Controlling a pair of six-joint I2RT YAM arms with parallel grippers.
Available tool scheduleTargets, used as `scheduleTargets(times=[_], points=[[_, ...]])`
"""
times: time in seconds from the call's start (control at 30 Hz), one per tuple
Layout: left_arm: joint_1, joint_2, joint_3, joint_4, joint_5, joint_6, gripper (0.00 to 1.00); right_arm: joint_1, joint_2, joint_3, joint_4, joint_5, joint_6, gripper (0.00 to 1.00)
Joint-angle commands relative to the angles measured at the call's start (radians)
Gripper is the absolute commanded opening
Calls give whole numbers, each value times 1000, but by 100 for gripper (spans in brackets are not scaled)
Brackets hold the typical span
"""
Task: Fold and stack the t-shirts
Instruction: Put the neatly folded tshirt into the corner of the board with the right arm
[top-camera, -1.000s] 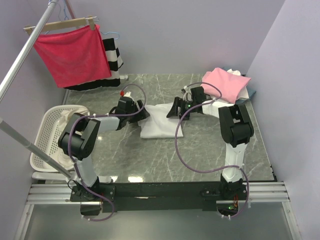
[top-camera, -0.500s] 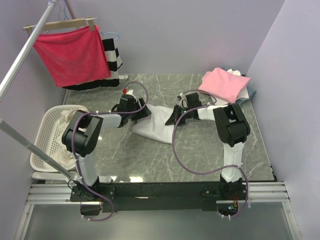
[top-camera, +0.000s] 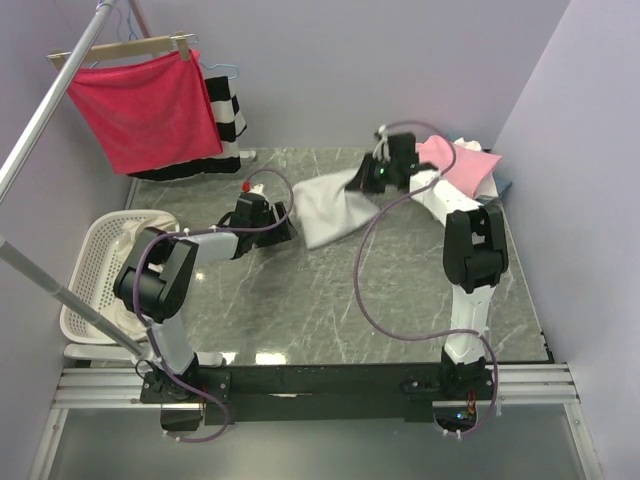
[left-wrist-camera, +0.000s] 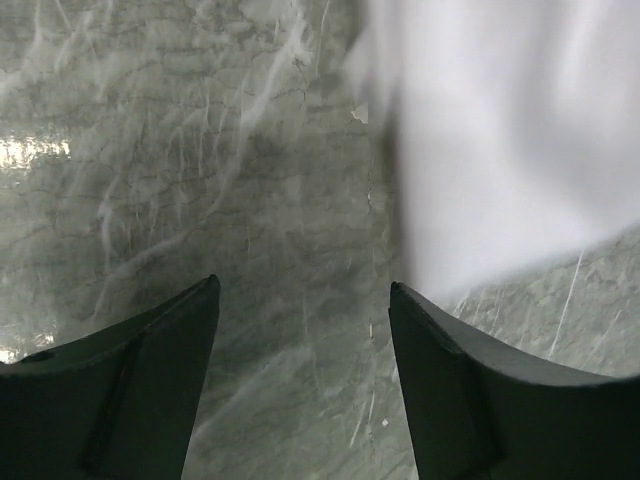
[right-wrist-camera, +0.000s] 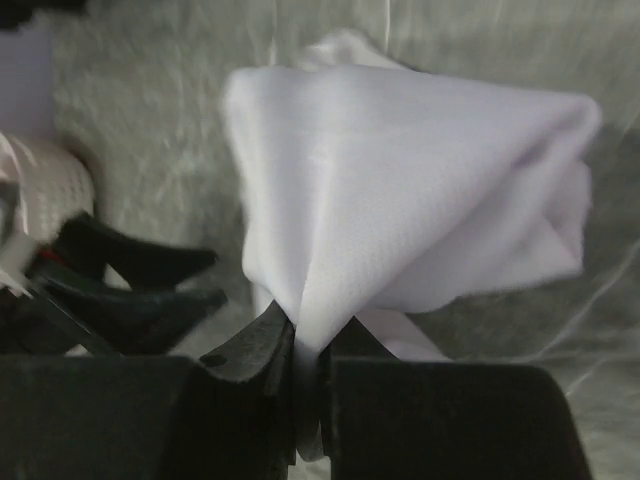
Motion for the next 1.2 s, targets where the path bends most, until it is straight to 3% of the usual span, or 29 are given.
scheduleTargets(times=[0.0,0.13,0.27,0.53,0.7,1.0,1.17], points=[[-5,-38,40,-84,7,49,75,-57,53,257,-168,70,-75,0],[-5,-38,76,-90,33,63,75,-123,184,603,-307,120,-103,0],[-3,-31,103,-91,58,75,75,-210,235,748,-367,179,-98,0],[-3,2,112,-71,103,69,75,-409,107,442,-185,323,-78,0],[-3,15,123,-71,120,63,75,-462,10,270,-77,372,-91,0],[-3,14,139,-76,125,62,75,-508,-122,145,53,465,-95,0],[-3,15,142,-79,128,62,75,-531,-119,105,86,502,-85,0]])
